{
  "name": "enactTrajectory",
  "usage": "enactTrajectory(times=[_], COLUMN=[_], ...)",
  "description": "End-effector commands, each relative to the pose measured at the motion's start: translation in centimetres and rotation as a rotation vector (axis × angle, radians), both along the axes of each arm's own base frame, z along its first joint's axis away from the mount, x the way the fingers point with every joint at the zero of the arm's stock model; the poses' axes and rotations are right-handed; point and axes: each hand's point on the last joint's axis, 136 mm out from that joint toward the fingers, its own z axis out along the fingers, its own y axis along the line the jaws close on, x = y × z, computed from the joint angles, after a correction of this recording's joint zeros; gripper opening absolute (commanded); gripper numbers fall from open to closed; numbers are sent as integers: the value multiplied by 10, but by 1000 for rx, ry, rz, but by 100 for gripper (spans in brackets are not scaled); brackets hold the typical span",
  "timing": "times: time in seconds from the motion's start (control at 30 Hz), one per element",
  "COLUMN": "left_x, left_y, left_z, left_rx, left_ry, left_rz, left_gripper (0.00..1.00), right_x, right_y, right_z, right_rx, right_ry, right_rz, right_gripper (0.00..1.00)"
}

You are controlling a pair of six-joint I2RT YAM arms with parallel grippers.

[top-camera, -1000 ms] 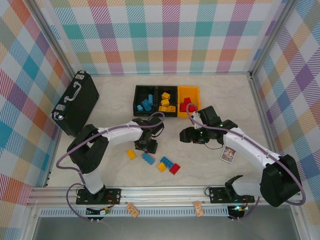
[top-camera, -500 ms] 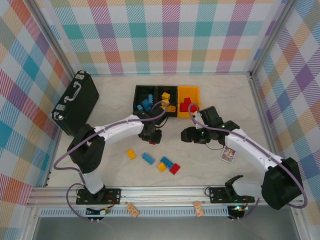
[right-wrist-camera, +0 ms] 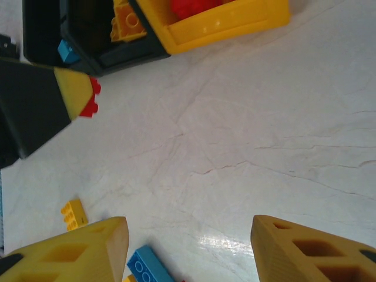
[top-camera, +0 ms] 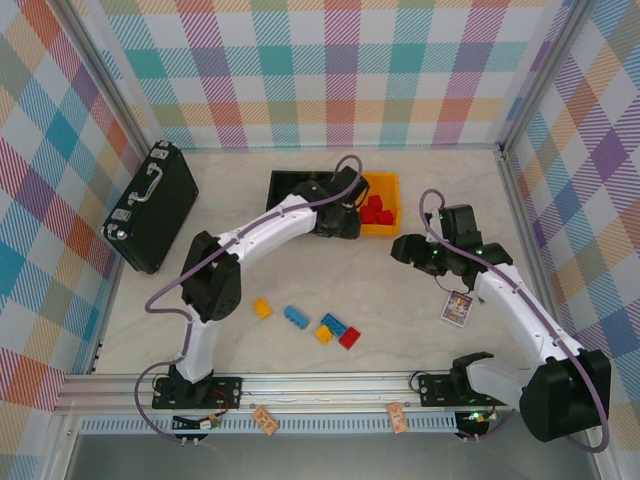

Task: Sort the legos into containers by color
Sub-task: Place the lego in the container.

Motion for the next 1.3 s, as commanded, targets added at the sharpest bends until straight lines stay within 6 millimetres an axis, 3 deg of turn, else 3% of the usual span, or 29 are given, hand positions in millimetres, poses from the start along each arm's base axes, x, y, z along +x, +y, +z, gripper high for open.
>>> enactTrajectory(times=[0.0,0.3,0.53,1.1,1.27], left_x=[15,77,107,135,140], left_y=[-11,-51,-71,-95,-91], left_z=[4,3,-1,-8,-6], left_rx=[33,-36,-130,-245,-243], left_ry=[-30,-131,-208,-273,-290], left_rz=[-10,6,7,5,14], left_gripper=[21,22,24,29,45], right_x=[9,18,17,18,16], right_y=[-6,-12,-16,-17,-17], right_z=[9,13,6,2,3], right_rx=[19,19,18,25,26], right_ry=[-20,-26,-8,10,11], right_rz=[-56,-86,-96,-101,-97], right_gripper=[58,58,58,58,58])
